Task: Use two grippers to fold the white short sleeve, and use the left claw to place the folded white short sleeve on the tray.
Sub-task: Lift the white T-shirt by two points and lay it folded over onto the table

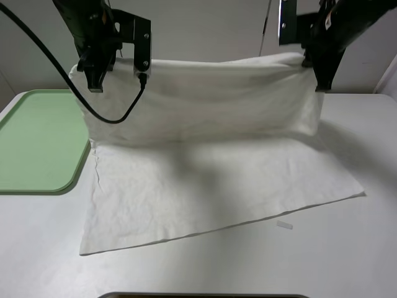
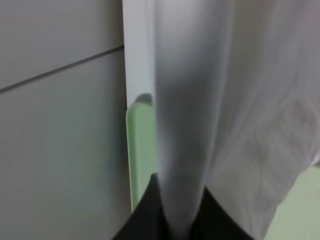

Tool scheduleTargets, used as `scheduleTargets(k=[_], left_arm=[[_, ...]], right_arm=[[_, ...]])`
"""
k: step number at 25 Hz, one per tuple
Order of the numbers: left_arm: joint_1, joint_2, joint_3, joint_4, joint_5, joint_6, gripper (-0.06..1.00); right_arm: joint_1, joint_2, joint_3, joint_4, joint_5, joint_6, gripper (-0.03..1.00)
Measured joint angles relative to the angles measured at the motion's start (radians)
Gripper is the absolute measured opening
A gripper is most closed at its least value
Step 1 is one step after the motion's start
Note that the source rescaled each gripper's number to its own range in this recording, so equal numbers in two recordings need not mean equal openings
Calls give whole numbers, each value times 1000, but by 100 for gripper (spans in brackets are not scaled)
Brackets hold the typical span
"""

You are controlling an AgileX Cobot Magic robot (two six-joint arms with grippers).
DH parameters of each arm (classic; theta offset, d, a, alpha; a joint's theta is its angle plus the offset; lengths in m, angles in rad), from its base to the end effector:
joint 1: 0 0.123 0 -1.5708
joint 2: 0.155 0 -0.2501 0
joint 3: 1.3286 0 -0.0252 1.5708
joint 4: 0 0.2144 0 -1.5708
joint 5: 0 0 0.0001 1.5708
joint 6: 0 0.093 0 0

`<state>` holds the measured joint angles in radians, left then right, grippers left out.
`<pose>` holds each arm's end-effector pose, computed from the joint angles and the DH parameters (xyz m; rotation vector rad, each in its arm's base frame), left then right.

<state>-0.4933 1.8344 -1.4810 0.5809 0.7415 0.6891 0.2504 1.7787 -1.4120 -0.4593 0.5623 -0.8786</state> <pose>0.3399 -0.1436 0.2507 1.7419 1.8629 0.7367 0.3592 0.0691 0.2574 -1.6196 1.8706 -0.7541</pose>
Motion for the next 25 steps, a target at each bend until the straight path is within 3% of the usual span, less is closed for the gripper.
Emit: scheduleTargets(k=[1, 5, 7, 11, 14, 20, 25], left_arm=[[0, 0, 2, 3, -3, 7, 1], [-1, 0, 34, 20, -9, 38, 1], [-3, 0, 94, 35, -27, 44, 1], [-63, 0, 351, 195, -132, -69, 1], [-143, 0, 494, 303, -188, -122, 1], [-229, 0, 537, 347, -184, -211, 1], [-266, 0, 537, 352, -129, -198, 1]], right_arm=[[0, 0, 84, -18, -31, -52, 0], [0, 0, 194, -83, -76, -55, 0], [0, 1, 331, -258, -134, 19, 0], [8, 1, 426, -461, -182, 142, 0], [9, 1, 472, -539, -186, 178, 0], [13, -17, 508, -626, -177, 182, 0], [62, -83, 508, -775, -180, 230, 0]])
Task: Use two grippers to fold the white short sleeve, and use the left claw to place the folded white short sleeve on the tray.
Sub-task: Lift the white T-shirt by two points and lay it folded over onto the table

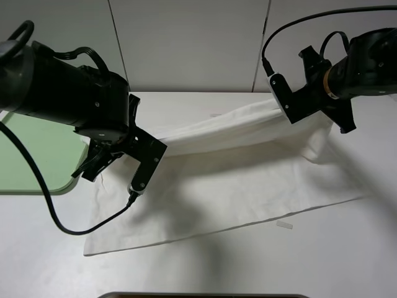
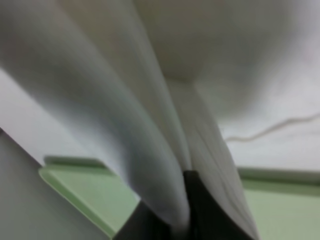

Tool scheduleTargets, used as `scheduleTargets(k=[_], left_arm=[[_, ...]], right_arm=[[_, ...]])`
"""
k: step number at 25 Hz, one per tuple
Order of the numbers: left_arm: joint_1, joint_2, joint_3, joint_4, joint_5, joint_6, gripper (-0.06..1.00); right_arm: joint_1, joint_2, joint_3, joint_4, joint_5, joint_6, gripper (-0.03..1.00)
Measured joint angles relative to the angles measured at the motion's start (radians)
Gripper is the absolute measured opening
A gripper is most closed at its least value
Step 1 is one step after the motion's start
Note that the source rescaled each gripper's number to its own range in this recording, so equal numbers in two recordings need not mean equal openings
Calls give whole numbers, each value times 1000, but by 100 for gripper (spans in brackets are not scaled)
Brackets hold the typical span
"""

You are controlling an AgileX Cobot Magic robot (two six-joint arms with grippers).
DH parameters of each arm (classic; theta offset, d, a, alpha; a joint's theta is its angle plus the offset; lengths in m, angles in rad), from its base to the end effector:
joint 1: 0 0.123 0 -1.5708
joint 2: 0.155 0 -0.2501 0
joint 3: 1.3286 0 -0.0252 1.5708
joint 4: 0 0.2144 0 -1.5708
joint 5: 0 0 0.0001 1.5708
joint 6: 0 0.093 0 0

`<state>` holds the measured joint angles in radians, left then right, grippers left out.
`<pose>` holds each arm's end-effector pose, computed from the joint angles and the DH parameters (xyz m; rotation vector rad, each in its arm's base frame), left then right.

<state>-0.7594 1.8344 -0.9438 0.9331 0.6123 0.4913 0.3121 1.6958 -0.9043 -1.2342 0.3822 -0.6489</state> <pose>0.2461 -0.1743 0.1378 2.3630 1.5276 0.8081 0.3024 0.0631 0.1791 -2.2652 1.4046 -1.0605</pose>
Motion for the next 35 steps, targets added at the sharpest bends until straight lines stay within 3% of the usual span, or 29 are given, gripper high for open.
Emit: scheduleTargets(k=[6, 12, 19, 24, 29, 31, 35], left_arm=[[-1, -1, 0, 5, 106, 3, 1], [-1, -21, 0, 6, 114, 3, 1], [-1, -47, 0, -20, 84, 35, 1], [-1, -47, 0, -224, 81, 214, 1], [-1, -47, 0, -351, 112, 291, 1], [-1, -47, 0, -463, 154, 392, 1], [-4, -47, 0, -610, 200, 494, 1]], right_arm=[[28, -17, 0, -39, -23, 74, 0], [31, -16, 0, -186, -15, 142, 0], [30, -3, 30, -216, -51, 196, 0], [30, -1, 167, -220, -69, 96, 0], [30, -1, 250, -191, -74, 109, 0], [30, -1, 273, -161, -76, 115, 0], [31, -1, 307, -135, -82, 119, 0]])
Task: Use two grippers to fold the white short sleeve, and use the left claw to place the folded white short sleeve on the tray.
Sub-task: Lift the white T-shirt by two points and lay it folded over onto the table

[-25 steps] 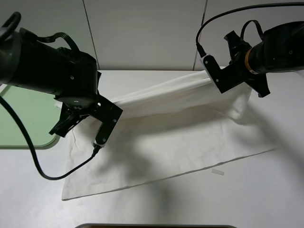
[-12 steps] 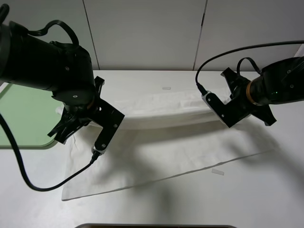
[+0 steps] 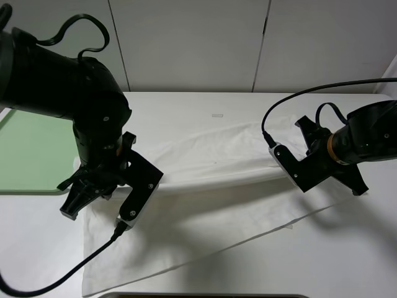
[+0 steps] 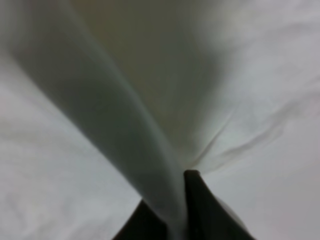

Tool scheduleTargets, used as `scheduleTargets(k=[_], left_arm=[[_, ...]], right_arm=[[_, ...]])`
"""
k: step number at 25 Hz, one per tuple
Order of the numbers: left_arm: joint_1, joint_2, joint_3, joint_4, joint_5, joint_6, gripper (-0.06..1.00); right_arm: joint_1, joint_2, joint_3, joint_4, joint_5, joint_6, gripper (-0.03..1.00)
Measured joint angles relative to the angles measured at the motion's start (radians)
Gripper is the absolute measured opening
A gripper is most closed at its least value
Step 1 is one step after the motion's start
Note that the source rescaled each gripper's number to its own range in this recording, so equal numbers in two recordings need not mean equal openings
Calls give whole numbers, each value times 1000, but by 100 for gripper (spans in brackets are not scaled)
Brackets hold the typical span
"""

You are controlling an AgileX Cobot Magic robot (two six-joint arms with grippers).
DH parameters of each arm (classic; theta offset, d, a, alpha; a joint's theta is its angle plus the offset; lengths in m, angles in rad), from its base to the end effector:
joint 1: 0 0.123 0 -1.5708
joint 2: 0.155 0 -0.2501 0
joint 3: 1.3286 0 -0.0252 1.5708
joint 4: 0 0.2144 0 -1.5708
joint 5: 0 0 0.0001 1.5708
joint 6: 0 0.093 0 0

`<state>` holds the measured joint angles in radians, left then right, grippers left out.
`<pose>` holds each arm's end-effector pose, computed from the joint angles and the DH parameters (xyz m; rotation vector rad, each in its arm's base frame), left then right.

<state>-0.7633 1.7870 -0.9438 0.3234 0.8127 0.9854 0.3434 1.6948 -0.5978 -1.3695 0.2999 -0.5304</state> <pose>0.2074 -0.1687 0.1369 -2.5818 -1.7096 -0.3630 0.2416 0.0577 0.1172 -2.5360 1.3573 -0.8162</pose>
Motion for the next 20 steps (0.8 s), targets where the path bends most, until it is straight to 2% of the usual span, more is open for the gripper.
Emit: scheduleTargets(k=[4, 7, 11, 14, 17, 20], left_arm=[[0, -1, 0, -62, 21, 33, 1], [0, -6, 0, -50, 20, 25, 1], [0, -67, 0, 56, -16, -60, 1], [0, -146, -21, 99, -20, -73, 1], [0, -178, -36, 100, -2, -70, 1], [0, -220, -52, 69, 40, -41, 1]], right_arm=[[0, 0, 7, 49, 3, 0, 0], [0, 0, 7, 56, 10, 0, 0], [0, -38, 8, 49, 29, 0, 0], [0, -59, 8, 42, 37, 0, 0], [0, -95, 9, 21, 46, 0, 0], [0, -133, 9, 13, 52, 0, 0]])
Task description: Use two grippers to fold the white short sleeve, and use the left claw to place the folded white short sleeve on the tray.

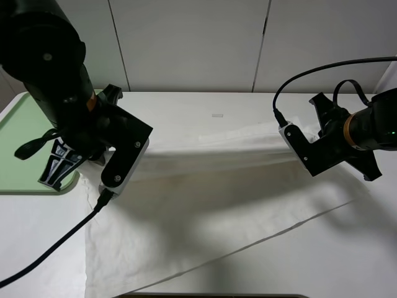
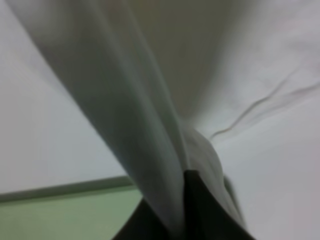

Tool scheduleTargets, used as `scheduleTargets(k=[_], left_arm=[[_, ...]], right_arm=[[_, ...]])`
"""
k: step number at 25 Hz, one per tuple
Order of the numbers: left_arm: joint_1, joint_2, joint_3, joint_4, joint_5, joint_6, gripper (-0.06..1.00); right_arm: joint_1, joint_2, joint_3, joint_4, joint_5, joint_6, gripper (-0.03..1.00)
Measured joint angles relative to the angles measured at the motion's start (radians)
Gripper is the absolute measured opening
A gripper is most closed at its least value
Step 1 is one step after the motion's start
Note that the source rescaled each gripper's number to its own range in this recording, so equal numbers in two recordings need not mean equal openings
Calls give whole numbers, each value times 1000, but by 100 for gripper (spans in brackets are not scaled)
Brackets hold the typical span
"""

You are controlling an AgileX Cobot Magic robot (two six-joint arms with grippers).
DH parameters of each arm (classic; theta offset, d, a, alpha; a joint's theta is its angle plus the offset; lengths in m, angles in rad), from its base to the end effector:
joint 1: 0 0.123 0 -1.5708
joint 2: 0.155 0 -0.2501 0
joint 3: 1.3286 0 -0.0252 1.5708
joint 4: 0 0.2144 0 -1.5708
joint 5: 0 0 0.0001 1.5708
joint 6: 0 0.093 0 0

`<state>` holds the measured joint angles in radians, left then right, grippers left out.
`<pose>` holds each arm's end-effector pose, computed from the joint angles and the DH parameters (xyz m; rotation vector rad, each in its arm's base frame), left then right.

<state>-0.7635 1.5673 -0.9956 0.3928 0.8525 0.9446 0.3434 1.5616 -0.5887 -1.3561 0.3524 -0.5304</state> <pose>0.2086 -0.1626 0.2069 2.3862 1.6461 0.5044 0.2379 0.0517 0.1485 -2.4207 1.3763 -0.9513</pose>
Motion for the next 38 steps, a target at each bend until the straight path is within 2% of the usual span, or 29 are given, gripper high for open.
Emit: scheduleTargets(k=[5, 7, 8, 11, 13, 14, 15, 16, 20, 21, 22, 23, 25, 26, 28, 29, 30, 31, 33, 35, 36, 38], left_arm=[[-5, -8, 0, -117, 58, 47, 1], [-38, -8, 9, -141, 64, 53, 1], [-64, -8, 22, -143, 58, 60, 1], [-95, -4, 37, -147, 51, 63, 1], [-147, 26, 65, -155, 35, 66, 1], [-147, 26, 65, -155, 35, 66, 1], [-161, 44, 78, -155, 30, 66, 1], [-164, 50, 83, -157, 27, 66, 1], [-168, 66, 89, -172, 23, 66, 1], [-168, 72, 89, -200, 19, 66, 1], [-168, 73, 89, -235, 12, 66, 6], [-168, 73, 89, -258, 12, 66, 12], [-168, 74, 89, -282, 12, 66, 22], [-168, 74, 89, -297, 12, 66, 32], [-168, 74, 89, -337, 12, 66, 68], [-168, 74, 89, -349, 12, 66, 79], [-168, 74, 89, -355, 12, 65, 89], [-168, 74, 89, -357, 12, 57, 94], [-168, 74, 89, -348, 13, 54, 97], [-168, 74, 89, -293, 28, 40, 99], [-168, 74, 89, -293, 28, 40, 99], [-168, 71, 89, -216, 48, 22, 99]], right_arm=[[0, -15, 0, 43, 4, -16, 0], [0, -15, 0, 112, 8, -59, 0], [0, -15, 0, 224, 18, -151, 0], [0, -15, 0, 391, 53, -280, 0], [0, -15, 0, 489, 86, -378, 0], [0, -15, 0, 489, 86, -378, 0], [0, -15, 0, 571, 108, -450, 0], [0, -15, 0, 605, 112, -469, 0], [0, -15, 0, 637, 117, -483, 0], [0, -15, 0, 649, 118, -485, 0], [0, -15, 0, 711, 128, -492, 4], [0, -15, 0, 719, 129, -494, 11], [0, -15, 0, 759, 134, -494, 32], [0, -15, 0, 780, 136, -495, 57], [0, -15, 0, 801, 137, -497, 83], [0, -15, 0, 802, 137, -497, 88], [0, -15, 0, 802, 137, -497, 88], [0, -15, 0, 804, 139, -497, 92], [0, -15, 0, 808, 142, -497, 97], [0, -16, 0, 809, 185, -497, 99], [0, -21, 0, 803, 196, -494, 100], [0, -48, 0, 788, 200, -470, 100]])
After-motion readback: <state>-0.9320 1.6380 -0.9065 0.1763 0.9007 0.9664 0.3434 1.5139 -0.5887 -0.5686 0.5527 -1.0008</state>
